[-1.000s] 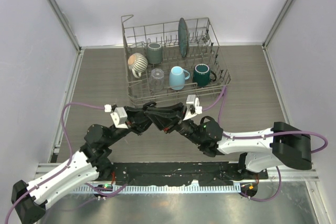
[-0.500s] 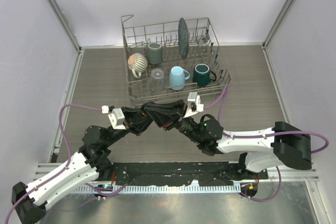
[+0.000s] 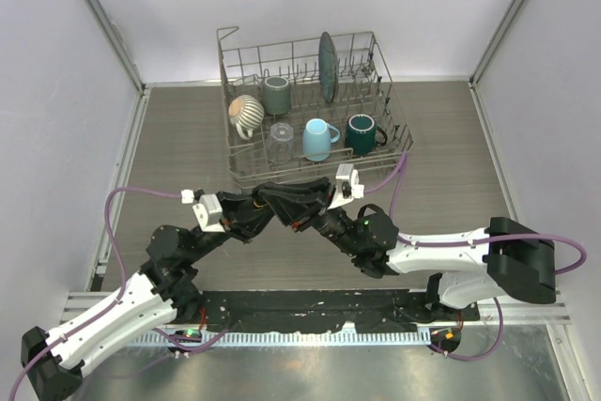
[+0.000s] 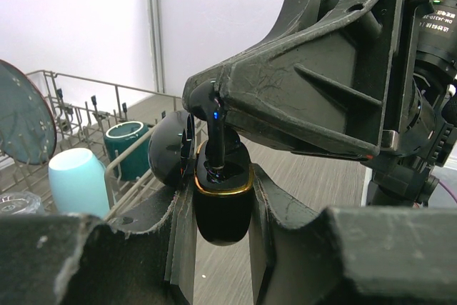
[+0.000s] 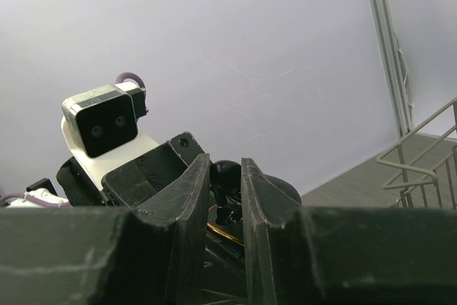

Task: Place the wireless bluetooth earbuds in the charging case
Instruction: Place the earbud in the charging case.

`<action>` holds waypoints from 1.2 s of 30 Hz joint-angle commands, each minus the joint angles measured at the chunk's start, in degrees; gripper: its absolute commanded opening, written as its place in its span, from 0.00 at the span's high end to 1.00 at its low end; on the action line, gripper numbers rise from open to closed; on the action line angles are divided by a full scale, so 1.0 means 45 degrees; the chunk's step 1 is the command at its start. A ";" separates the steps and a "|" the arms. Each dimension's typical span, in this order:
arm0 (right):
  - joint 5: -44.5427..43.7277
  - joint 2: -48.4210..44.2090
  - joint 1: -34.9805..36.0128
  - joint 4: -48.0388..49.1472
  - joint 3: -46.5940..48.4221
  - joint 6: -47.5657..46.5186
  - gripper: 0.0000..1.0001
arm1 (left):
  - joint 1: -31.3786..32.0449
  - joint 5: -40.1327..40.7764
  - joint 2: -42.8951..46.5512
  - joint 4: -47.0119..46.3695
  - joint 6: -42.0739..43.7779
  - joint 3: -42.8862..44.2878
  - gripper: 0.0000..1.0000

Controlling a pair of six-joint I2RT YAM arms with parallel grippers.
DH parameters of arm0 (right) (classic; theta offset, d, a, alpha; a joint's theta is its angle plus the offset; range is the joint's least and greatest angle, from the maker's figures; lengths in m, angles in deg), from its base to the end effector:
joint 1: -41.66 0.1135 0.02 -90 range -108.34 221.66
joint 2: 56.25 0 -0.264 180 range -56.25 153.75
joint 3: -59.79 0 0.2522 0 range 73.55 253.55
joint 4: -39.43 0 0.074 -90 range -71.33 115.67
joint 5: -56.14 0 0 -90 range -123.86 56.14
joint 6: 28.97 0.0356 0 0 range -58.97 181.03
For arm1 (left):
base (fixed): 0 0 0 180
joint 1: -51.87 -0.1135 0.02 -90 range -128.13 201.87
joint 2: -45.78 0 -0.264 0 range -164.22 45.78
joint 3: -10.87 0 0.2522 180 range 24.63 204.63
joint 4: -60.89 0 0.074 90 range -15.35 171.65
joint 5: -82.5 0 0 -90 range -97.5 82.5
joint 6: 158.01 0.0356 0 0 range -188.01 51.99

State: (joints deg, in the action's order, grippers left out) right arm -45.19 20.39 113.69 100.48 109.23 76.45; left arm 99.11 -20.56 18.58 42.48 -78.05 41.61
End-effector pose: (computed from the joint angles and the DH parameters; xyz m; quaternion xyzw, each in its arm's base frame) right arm 0.0911 0.2582 0.3157 -0.1454 0.4536 0.5733 0.6666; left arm 0.0876 -0.1066 0.2904 0.2666 0.4968 -0.4505 0.6922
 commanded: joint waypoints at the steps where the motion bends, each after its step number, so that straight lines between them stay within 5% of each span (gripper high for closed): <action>1: 0.0037 0.0195 0.0009 0.0058 0.0215 0.0128 0.99 | 0.0009 -0.0106 0.0127 -0.0529 0.0161 0.0486 1.00; 36: -0.1992 -0.0801 0.0868 -0.4493 0.0625 -0.1629 0.99 | 0.0009 0.0363 0.0536 0.0370 0.1294 0.0818 1.00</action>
State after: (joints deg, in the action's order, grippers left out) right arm -51.10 17.46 116.27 86.73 110.96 72.15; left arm 99.11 -20.01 19.78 49.44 -73.64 41.65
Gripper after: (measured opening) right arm 0.269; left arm 0.315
